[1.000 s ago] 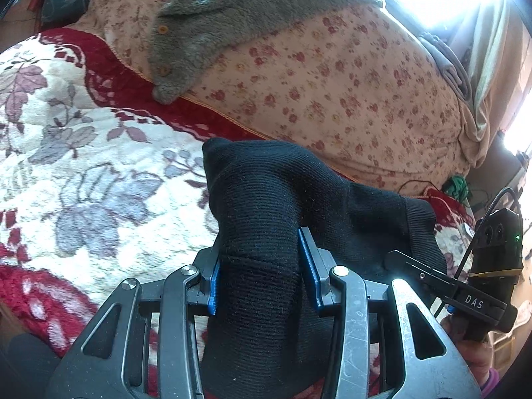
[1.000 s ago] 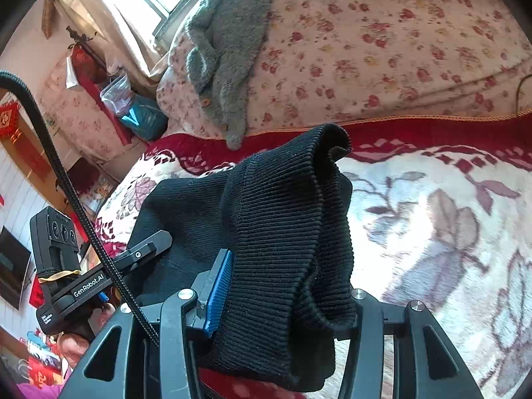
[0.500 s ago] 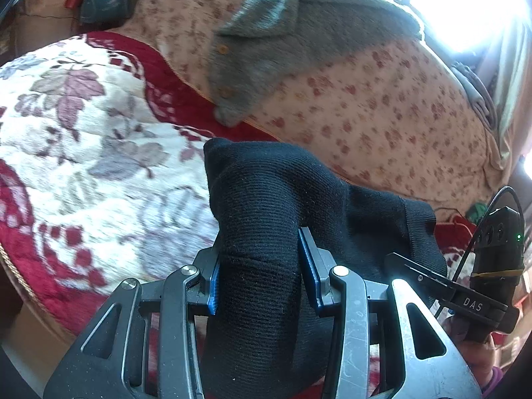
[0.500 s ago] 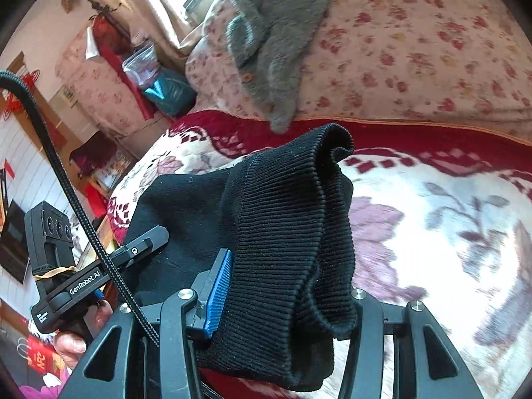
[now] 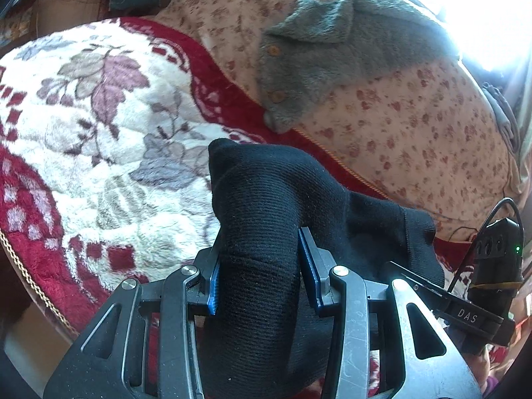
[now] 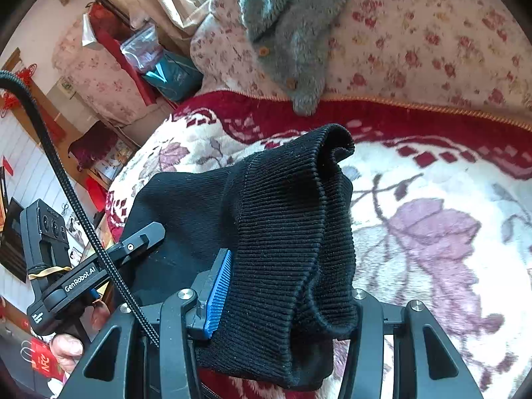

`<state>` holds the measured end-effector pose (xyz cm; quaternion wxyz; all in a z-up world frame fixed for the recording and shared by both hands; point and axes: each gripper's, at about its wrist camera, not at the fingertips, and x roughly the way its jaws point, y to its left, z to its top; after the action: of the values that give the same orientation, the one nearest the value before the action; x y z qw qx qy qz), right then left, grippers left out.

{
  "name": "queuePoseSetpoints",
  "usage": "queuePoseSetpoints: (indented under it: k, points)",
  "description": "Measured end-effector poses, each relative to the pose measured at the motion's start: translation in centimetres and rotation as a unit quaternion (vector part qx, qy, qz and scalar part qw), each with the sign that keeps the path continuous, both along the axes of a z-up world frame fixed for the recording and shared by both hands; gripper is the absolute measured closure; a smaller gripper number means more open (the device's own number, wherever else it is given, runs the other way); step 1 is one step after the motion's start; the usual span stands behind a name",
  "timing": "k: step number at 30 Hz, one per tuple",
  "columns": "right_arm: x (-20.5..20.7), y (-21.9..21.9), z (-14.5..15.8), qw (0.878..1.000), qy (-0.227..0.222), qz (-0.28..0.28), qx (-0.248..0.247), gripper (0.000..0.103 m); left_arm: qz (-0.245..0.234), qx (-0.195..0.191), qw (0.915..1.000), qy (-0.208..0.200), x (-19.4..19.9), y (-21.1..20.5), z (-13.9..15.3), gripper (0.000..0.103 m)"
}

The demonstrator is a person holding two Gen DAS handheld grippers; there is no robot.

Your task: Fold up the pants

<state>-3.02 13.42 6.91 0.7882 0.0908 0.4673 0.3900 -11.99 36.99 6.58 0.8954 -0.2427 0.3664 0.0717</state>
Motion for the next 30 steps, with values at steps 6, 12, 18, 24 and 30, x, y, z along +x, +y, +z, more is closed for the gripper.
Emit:
queuePoseSetpoints:
  k: [6, 12, 18, 24, 30]
  points:
    - [0.9, 1.4, -1.6, 1.0, 0.016, 0.004, -0.009, 0.056, 0.006, -0.015, 0.9997, 0.015, 0.3, 1.1, -1.6, 0.064]
    - [1.7, 1.3, -2.7, 0.999, 0.032, 0.0, -0.013, 0.054, 0.006, -0.019, 0.9995, 0.023, 0.8, 1.5, -2.4, 0.064]
    - [2.6, 1.2, -3.7, 0.998, 0.053, -0.007, -0.016, 0.049, 0.013, -0.018, 0.999, 0.038, 1.4, 1.5, -3.3, 0.064]
    - [3.1, 1.4, -3.9, 0.999, 0.042, -0.002, -0.028, 0.042, 0.017, -0.008, 0.9985, 0.051, 1.9, 1.3, -3.6, 0.063]
    - [3.1, 1.5, -3.6, 0.999, 0.04, 0.004, -0.035, 0.041, 0.022, 0.005, 0.9981, 0.057, 2.1, 1.1, -3.8, 0.058]
